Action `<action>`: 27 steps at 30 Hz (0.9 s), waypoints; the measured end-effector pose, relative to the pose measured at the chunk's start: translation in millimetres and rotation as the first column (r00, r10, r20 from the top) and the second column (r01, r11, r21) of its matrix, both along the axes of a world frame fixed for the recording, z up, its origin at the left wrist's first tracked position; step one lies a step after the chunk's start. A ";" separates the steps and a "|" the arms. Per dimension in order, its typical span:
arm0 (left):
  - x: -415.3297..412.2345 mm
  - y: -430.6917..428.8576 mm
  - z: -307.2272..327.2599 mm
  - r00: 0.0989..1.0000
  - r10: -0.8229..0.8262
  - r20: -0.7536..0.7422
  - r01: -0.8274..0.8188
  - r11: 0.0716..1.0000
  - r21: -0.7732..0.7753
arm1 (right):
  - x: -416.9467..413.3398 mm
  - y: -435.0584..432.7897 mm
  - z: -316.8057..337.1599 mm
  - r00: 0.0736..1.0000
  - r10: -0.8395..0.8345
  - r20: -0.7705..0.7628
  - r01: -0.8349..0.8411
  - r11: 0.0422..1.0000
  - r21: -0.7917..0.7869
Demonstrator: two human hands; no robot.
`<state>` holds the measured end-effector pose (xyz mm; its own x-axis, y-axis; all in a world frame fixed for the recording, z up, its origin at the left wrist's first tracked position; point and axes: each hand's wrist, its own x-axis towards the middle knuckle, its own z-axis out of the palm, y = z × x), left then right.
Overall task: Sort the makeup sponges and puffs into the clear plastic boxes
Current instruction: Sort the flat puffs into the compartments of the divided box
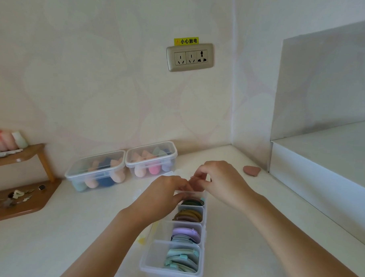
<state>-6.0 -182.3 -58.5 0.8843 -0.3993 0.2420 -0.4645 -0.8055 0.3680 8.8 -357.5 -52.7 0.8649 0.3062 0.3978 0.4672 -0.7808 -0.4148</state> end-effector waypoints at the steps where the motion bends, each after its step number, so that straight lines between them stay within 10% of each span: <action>1: 0.5 0.5 0.4 1.000 -0.002 -0.002 0.002 1.000 -0.006 | -0.6 2.6 -0.1 1.000 0.007 0.004 -0.007 0.999 -0.038; 11: 3.4 0.1 0.7 1.000 -0.002 -0.004 0.002 1.000 0.008 | 5.8 16.9 2.5 0.997 -0.059 0.048 0.068 0.974 -0.217; 27: 2.6 -0.3 -5.4 0.991 -0.005 -0.133 -0.007 0.997 -0.083 | 3.9 7.3 10.4 0.958 -0.019 -0.285 -0.068 0.955 -0.289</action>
<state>-3.4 -182.6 -63.8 0.9113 -0.3819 0.1542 -0.4060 -0.7701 0.4921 12.7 -350.3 -42.3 0.9186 0.3942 0.0281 0.3853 -0.8772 -0.2866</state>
